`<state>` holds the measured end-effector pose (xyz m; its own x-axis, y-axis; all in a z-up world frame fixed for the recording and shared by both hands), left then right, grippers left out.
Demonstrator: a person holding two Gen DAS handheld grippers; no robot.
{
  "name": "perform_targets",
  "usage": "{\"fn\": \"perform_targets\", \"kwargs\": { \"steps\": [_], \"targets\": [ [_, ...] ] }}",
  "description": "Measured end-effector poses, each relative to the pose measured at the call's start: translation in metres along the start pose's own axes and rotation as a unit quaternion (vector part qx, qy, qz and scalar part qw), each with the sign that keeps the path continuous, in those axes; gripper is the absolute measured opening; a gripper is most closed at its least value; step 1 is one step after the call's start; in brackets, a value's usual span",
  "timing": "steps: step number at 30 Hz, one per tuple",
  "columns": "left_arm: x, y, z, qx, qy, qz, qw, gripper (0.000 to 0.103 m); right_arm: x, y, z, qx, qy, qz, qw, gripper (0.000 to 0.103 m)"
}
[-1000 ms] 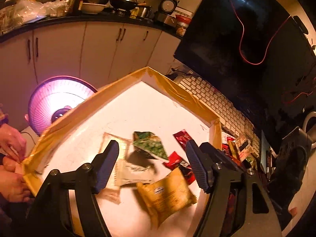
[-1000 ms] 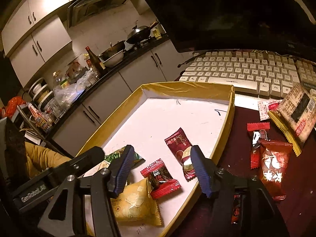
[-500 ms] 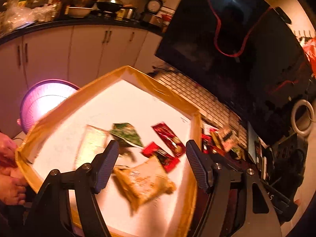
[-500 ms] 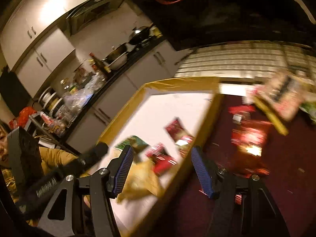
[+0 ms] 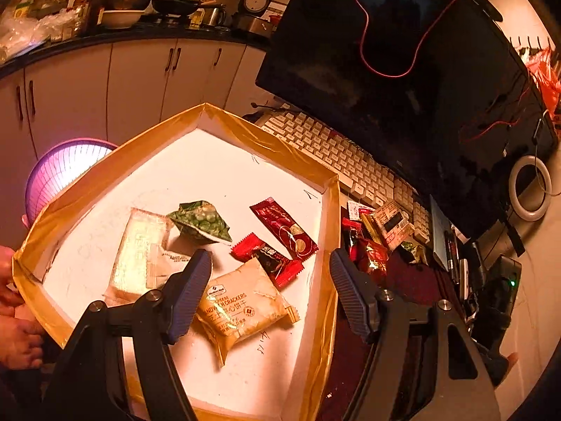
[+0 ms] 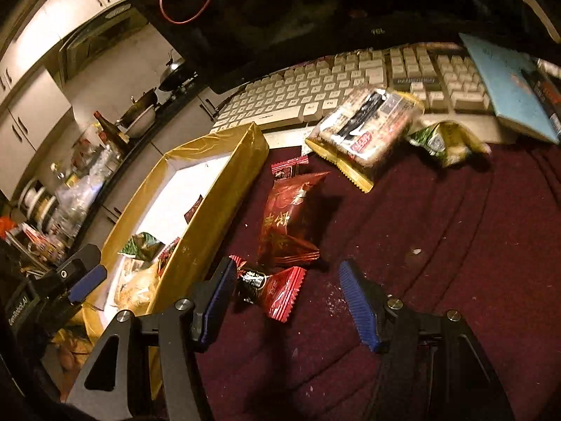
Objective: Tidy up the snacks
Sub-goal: 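Move both tools back over the snack pile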
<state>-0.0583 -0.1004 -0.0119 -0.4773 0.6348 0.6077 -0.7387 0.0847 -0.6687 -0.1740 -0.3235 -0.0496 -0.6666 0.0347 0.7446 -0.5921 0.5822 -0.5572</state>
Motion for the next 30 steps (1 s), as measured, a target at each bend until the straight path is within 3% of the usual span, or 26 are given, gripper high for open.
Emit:
{"fn": "perform_targets", "kwargs": {
  "steps": [5,11,14,17,20,22,23,24,28,30],
  "targets": [
    [-0.002,0.006,0.008,-0.005,0.004,-0.014,0.9999,0.070,0.014,0.002,0.006,0.017,0.028,0.005,0.999,0.064],
    [0.003,0.009,0.020,-0.023,0.007,-0.011,0.9997,0.070,0.008,-0.002,-0.001,-0.001,-0.026,-0.019,0.999,0.060],
    [0.003,0.009,0.023,-0.024,0.012,-0.010,0.9996,0.070,0.002,-0.008,-0.018,0.029,0.004,-0.019,0.999,0.061],
    [0.001,0.011,0.025,-0.027,0.015,-0.014,0.9994,0.069,-0.007,-0.026,-0.018,0.014,0.024,-0.023,0.999,0.062],
    [0.001,0.011,0.025,-0.027,0.020,-0.014,0.9993,0.070,-0.030,-0.036,-0.016,0.003,0.028,-0.054,0.998,0.062],
    [0.002,0.011,0.023,-0.026,0.023,-0.012,0.9993,0.070,-0.045,-0.034,-0.017,0.001,0.029,-0.071,0.997,0.057],
    [0.002,0.011,0.022,-0.025,0.022,-0.012,0.9994,0.070,-0.045,-0.034,-0.018,0.008,0.040,-0.053,0.998,0.039],
    [0.002,0.011,0.021,-0.025,0.022,-0.012,0.9994,0.070,-0.046,-0.033,-0.019,0.015,0.055,-0.051,0.997,0.034],
    [0.003,0.012,0.023,-0.027,0.026,-0.012,0.9992,0.070,-0.035,-0.025,-0.012,0.003,0.035,-0.037,0.999,0.032],
    [0.002,0.013,0.026,-0.030,0.030,-0.014,0.9990,0.069,-0.015,-0.019,-0.002,-0.010,0.018,-0.008,1.000,0.032]
  ]
}}
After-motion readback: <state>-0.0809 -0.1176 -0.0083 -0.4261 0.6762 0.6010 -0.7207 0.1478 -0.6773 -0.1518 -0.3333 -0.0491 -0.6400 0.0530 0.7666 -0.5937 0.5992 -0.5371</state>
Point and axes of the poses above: each gripper's, at about its wrist camera, not at the fingertips, and x roughly against the way its jaws point, z to its right, y to its underside, the point moved 4 cm from there along -x, roughly the way its jaws point, and after that the axes turned 3 degrees about y, right-handed, at the moved point
